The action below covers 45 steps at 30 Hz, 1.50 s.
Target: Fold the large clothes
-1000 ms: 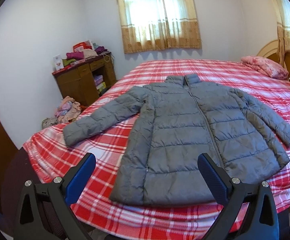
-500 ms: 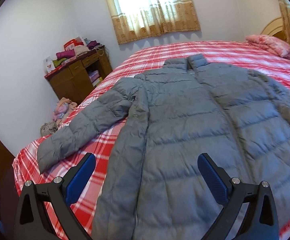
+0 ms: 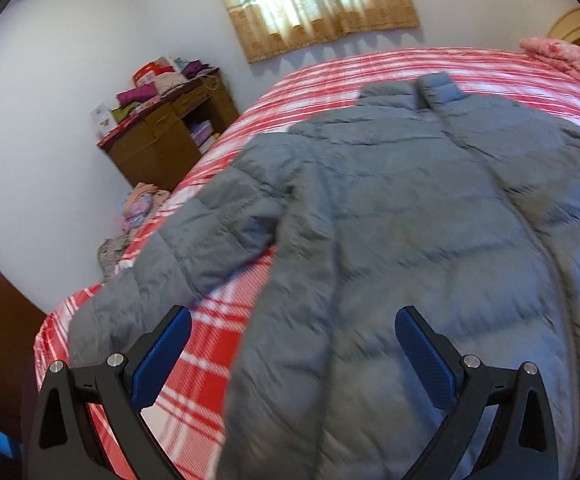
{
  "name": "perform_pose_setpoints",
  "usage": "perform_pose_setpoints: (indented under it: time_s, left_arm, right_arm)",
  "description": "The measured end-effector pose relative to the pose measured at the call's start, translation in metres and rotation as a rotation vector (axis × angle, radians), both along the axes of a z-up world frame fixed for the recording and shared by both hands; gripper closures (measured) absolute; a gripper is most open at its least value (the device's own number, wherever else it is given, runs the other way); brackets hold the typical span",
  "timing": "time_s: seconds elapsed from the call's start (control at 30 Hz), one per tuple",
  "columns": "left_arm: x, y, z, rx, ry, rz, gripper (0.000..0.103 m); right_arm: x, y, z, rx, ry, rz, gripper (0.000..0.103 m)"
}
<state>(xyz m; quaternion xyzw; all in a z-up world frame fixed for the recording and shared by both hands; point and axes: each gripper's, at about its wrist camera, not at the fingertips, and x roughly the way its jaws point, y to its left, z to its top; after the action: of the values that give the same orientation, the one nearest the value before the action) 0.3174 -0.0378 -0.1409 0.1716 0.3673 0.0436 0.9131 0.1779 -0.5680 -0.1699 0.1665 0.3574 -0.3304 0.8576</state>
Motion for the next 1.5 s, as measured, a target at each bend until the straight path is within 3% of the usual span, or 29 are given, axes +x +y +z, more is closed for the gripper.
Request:
perform_pose_setpoints:
  time_s: [0.27,0.37,0.57,0.8,1.13,1.2,1.23,1.27,1.3,1.5]
  left_arm:
    - [0.044,0.018,0.010,-0.010,-0.007,0.040,0.001]
    - [0.058,0.022,0.012,-0.017,-0.016,0.053,0.001]
    - [0.072,0.022,0.016,-0.039,-0.037,0.045,0.001]
    - [0.077,0.036,0.017,-0.073,-0.044,0.037,0.001]
    - [0.071,0.064,0.014,-0.082,-0.037,0.067,0.001]
    - [0.072,0.068,0.014,-0.083,-0.034,0.087,0.001]
    - [0.073,0.069,0.014,-0.083,-0.032,0.097,0.001]
    - [0.073,0.070,0.015,-0.082,-0.032,0.103,0.001]
    - [0.072,0.070,0.016,-0.079,-0.034,0.109,0.001]
    - [0.072,0.063,0.034,-0.129,-0.056,0.144,0.001]
  right_arm:
    - [0.049,0.003,0.062,-0.179,-0.030,0.046,0.091]
    - [0.071,0.032,0.088,-0.254,-0.049,0.112,0.091]
    - [0.122,0.112,0.106,-0.352,-0.057,0.283,0.091]
    - [0.173,0.212,0.088,-0.412,-0.031,0.501,0.092]
    - [0.224,0.318,0.022,-0.381,0.003,0.703,0.092]
    - [0.228,0.330,0.013,-0.382,0.016,0.723,0.083]
    - [0.226,0.334,0.012,-0.376,0.013,0.742,0.074]
    - [0.222,0.334,0.013,-0.359,0.006,0.759,0.040]
    - [0.216,0.336,0.017,-0.341,-0.011,0.768,0.024]
    - [0.163,0.326,0.052,-0.288,-0.113,0.792,0.024]
